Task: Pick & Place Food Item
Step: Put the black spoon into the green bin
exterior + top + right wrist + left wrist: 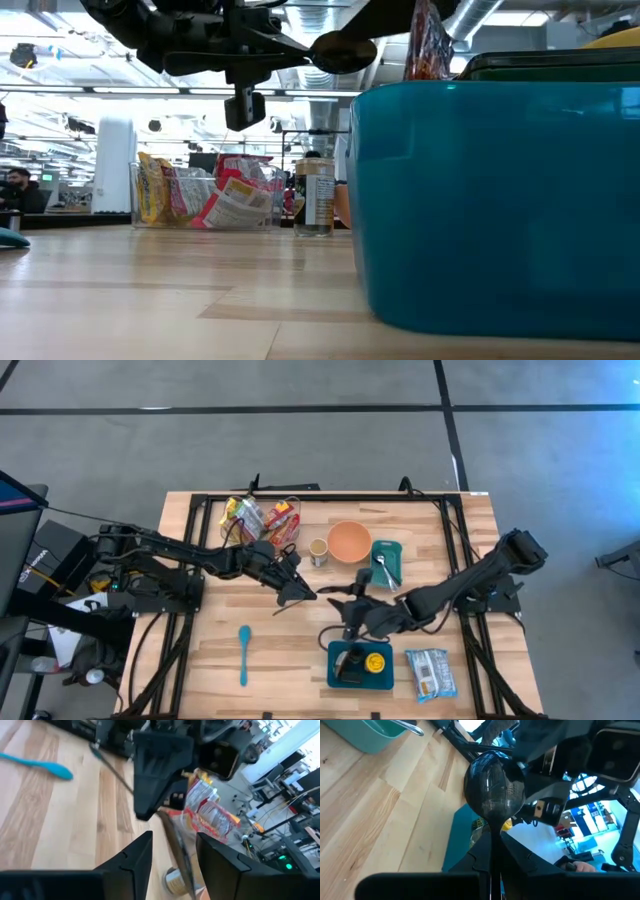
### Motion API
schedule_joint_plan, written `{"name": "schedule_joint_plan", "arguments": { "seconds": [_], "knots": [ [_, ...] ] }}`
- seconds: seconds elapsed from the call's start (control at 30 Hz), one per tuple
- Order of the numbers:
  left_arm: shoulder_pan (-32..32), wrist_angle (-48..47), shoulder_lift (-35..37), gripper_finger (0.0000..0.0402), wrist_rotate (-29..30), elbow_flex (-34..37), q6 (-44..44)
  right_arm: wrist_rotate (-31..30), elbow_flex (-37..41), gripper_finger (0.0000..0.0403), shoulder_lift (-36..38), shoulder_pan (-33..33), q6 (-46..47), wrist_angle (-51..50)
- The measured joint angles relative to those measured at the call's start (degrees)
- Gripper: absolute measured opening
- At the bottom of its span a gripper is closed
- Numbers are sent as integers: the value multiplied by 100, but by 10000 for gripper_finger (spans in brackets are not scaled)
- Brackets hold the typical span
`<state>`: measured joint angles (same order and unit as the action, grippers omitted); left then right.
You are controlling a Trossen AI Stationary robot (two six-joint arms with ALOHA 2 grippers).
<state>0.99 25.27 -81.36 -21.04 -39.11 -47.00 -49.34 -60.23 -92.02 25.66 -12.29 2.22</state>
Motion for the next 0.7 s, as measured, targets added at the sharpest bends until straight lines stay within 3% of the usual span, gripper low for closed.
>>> {"name": "schedule_joint_plan", "arguments": {
  "seconds": [0.27,0.7],
  "knots": [
    [-2,-42,-5,14,-1,0,-62,-53,-502,134,-401,-71,225,-705],
    [-2,-57,-4,12,-2,-2,-52,-90,-590,84,-318,-67,540,-1084]
  ]
}}
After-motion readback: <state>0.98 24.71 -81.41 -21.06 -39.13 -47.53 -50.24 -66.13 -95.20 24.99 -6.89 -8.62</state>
